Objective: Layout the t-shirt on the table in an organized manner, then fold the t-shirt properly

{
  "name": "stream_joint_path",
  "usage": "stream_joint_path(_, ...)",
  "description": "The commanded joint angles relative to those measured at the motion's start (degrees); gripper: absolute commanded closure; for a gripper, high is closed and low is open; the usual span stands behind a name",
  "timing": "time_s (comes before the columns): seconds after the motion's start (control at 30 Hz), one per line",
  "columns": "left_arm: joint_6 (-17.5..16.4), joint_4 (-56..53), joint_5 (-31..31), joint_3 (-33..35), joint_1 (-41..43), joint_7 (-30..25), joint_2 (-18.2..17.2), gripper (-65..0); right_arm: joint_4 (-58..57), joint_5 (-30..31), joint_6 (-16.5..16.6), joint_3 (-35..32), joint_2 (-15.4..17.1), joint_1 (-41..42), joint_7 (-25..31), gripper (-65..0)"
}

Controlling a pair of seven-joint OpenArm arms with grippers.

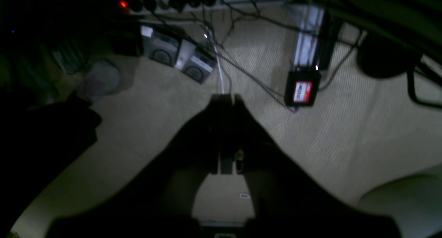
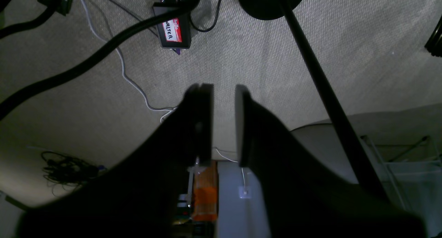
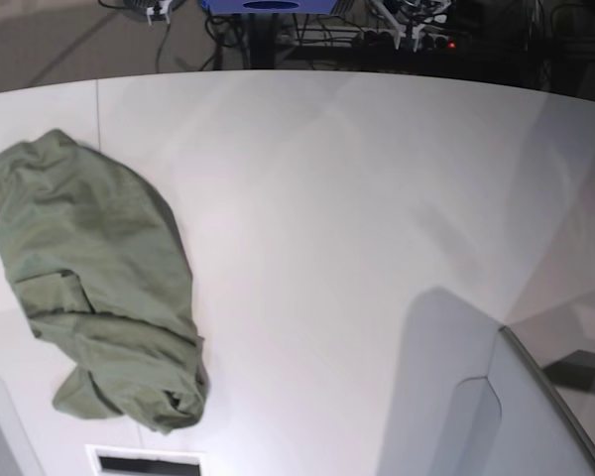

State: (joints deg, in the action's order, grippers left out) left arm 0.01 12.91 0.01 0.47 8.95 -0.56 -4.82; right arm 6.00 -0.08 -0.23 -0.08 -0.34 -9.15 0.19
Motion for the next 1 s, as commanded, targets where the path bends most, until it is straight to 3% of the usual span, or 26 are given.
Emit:
stream_joint_path(0.0, 0.30, 0.06, 0.21, 0.10, 0.32, 0.07, -0.24, 0.0, -0.07, -0.14, -0.17, -0.14, -0.06, -0.48, -0.32, -2.3)
stream_joint_path(0.03, 0.30, 0.06, 0.21, 0.10, 0.32, 0.07, -0.24, 0.0, -0.07, -0.14, -0.17, -0.14, -0.06, -0.48, -0.49, 0.0)
stream_joint_path(0.8, 0.30, 0.24, 0.21, 0.19, 1.12, 0.07, -0.24, 0.0, 0.02, 0.03, -0.17, 0.21, -0.23, -1.71, -0.41, 0.0)
stream_joint_path(0.97, 0.30, 10.87, -0.32, -0.43, 7.80, 0.07, -2.70, 0.0, 2.31, 0.12, -0.17, 0.21, -0.06, -4.08, -0.49, 0.0)
